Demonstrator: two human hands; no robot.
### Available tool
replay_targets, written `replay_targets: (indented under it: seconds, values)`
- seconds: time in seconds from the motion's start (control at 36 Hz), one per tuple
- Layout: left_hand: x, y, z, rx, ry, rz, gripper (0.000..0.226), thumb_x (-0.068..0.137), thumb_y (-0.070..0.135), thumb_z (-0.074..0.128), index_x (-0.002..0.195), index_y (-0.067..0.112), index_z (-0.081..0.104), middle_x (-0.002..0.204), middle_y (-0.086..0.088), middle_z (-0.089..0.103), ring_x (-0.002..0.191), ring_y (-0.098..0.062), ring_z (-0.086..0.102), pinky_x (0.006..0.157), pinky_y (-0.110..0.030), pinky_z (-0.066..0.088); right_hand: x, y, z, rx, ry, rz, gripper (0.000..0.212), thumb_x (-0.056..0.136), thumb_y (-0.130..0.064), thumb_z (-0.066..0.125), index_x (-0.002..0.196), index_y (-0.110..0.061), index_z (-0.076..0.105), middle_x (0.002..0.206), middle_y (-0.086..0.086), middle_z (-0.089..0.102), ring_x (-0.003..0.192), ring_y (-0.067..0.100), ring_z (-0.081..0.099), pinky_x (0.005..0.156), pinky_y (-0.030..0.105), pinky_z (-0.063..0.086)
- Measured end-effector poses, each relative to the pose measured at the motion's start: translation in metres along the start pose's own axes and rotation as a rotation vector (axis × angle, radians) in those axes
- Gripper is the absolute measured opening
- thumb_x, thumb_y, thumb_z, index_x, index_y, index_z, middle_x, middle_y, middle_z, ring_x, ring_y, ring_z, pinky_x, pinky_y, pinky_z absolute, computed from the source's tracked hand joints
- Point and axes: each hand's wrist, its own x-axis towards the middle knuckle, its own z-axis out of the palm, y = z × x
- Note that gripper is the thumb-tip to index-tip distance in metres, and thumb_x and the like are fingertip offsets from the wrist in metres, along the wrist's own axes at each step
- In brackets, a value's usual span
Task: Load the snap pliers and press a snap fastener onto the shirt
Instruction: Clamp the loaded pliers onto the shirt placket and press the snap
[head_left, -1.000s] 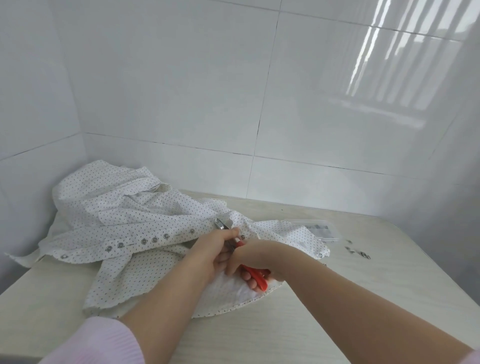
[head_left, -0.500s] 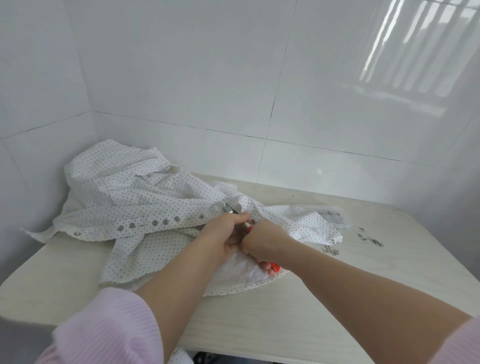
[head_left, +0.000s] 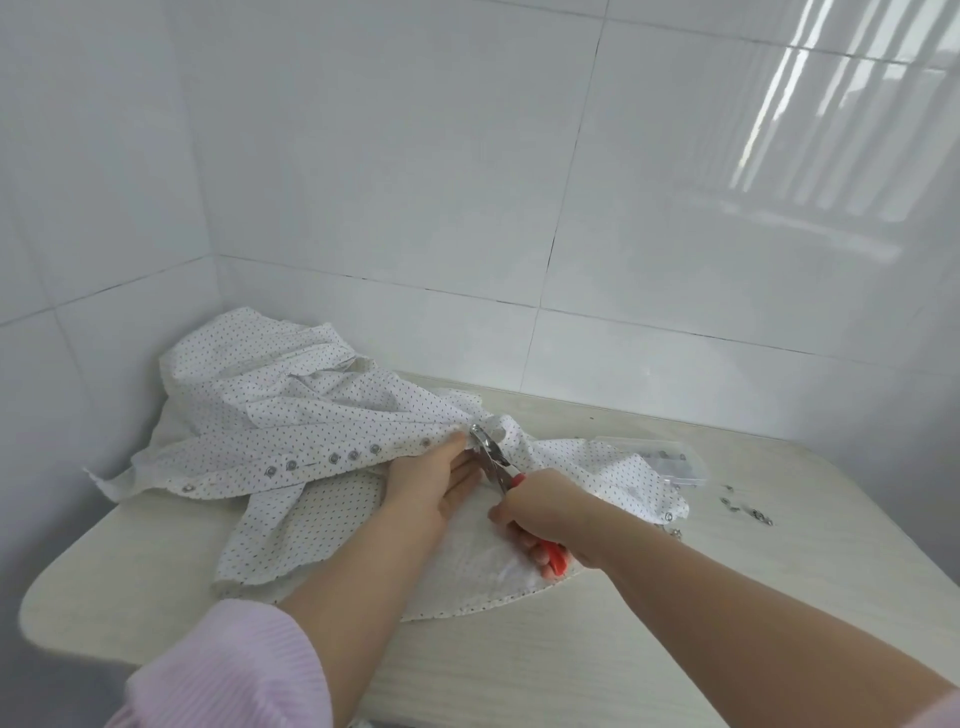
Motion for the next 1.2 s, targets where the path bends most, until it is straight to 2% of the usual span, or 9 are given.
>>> replay_targets:
  seconds: [0.06, 0.14, 0.28, 0.39, 0.53, 0.81, 0.95, 1.06, 1.2]
  values:
    - [0.001, -0.002, 0.000, 0.008, 0.006, 0.019, 0.022, 0.087, 0.007, 0.066, 0.104, -0.008, 0.067, 0.095, -0.020, 0.073, 0.084, -0.026, 0.071, 0.080, -0.036, 0.057, -0.001, 0.000, 0.000, -0.003, -0.011, 0.009, 0.021, 0.087, -0.010, 0.053, 0.069, -0.008, 0.043, 0.052, 0.007, 0.041, 0.038, 0.017, 0.038, 0.045, 0.025, 0.035]
    - [0.002, -0.004, 0.000, 0.007, 0.022, 0.028, 0.022, 0.086, 0.008, 0.068, 0.100, -0.008, 0.068, 0.092, -0.020, 0.074, 0.082, -0.026, 0.073, 0.076, -0.034, 0.059, -0.001, -0.001, 0.000, -0.020, -0.021, 0.011, 0.018, 0.089, -0.010, 0.050, 0.073, -0.006, 0.044, 0.054, 0.007, 0.040, 0.040, 0.017, 0.037, 0.045, 0.025, 0.035]
    - [0.002, -0.003, -0.003, -0.006, 0.027, 0.037, 0.015, 0.086, 0.004, 0.067, 0.092, -0.009, 0.067, 0.071, -0.014, 0.074, 0.062, -0.021, 0.073, 0.060, -0.028, 0.061, -0.002, -0.004, 0.002, -0.064, -0.056, 0.031, 0.013, 0.092, -0.012, 0.046, 0.080, -0.006, 0.043, 0.057, 0.009, 0.040, 0.044, 0.019, 0.038, 0.046, 0.027, 0.035]
    - [0.002, -0.004, -0.003, -0.002, 0.025, 0.035, 0.014, 0.086, 0.003, 0.066, 0.093, -0.009, 0.067, 0.084, -0.019, 0.073, 0.070, -0.024, 0.072, 0.066, -0.031, 0.060, -0.001, -0.006, 0.002, -0.080, -0.067, 0.034, 0.012, 0.092, -0.012, 0.045, 0.083, -0.005, 0.044, 0.057, 0.010, 0.040, 0.044, 0.020, 0.039, 0.046, 0.028, 0.035]
    - [0.001, -0.003, -0.004, -0.011, 0.000, 0.039, 0.009, 0.088, 0.002, 0.064, 0.087, -0.006, 0.067, 0.069, -0.013, 0.075, 0.061, -0.021, 0.073, 0.055, -0.027, 0.060, 0.000, -0.005, 0.003, -0.106, -0.070, 0.034, 0.011, 0.092, -0.011, 0.043, 0.084, -0.004, 0.045, 0.057, 0.010, 0.040, 0.045, 0.020, 0.038, 0.047, 0.029, 0.036]
    - [-0.001, -0.002, -0.006, -0.026, -0.043, 0.038, 0.014, 0.092, 0.001, 0.057, 0.081, -0.004, 0.064, 0.061, -0.010, 0.073, 0.055, -0.017, 0.072, 0.046, -0.022, 0.056, 0.005, -0.003, 0.002, -0.140, -0.055, 0.017, 0.009, 0.090, -0.007, 0.039, 0.086, -0.004, 0.046, 0.057, 0.012, 0.040, 0.044, 0.021, 0.040, 0.046, 0.030, 0.038]
    - [0.000, -0.003, -0.006, -0.011, -0.039, 0.042, 0.011, 0.091, 0.000, 0.057, 0.087, -0.005, 0.066, 0.069, -0.013, 0.074, 0.063, -0.020, 0.072, 0.051, -0.024, 0.058, 0.007, -0.003, 0.002, -0.148, -0.074, 0.027, 0.009, 0.090, -0.007, 0.039, 0.086, -0.004, 0.046, 0.056, 0.011, 0.040, 0.045, 0.021, 0.040, 0.050, 0.032, 0.039]
    - [0.002, -0.005, -0.008, 0.012, -0.032, 0.041, 0.011, 0.091, 0.001, 0.058, 0.092, -0.007, 0.066, 0.083, -0.018, 0.073, 0.076, -0.025, 0.071, 0.060, -0.028, 0.058, 0.006, -0.003, 0.002, -0.138, -0.079, 0.039, 0.017, 0.090, -0.007, 0.039, 0.075, -0.005, 0.044, 0.056, 0.011, 0.041, 0.045, 0.021, 0.041, 0.050, 0.032, 0.040]
    - [0.003, -0.005, -0.009, 0.032, -0.039, 0.034, 0.011, 0.090, 0.001, 0.060, 0.091, -0.007, 0.067, 0.079, -0.016, 0.075, 0.076, -0.024, 0.072, 0.066, -0.030, 0.057, 0.004, -0.003, -0.002, -0.101, -0.121, 0.073, 0.027, 0.092, -0.012, 0.042, 0.065, -0.007, 0.043, 0.055, 0.009, 0.040, 0.046, 0.020, 0.042, 0.050, 0.031, 0.042]
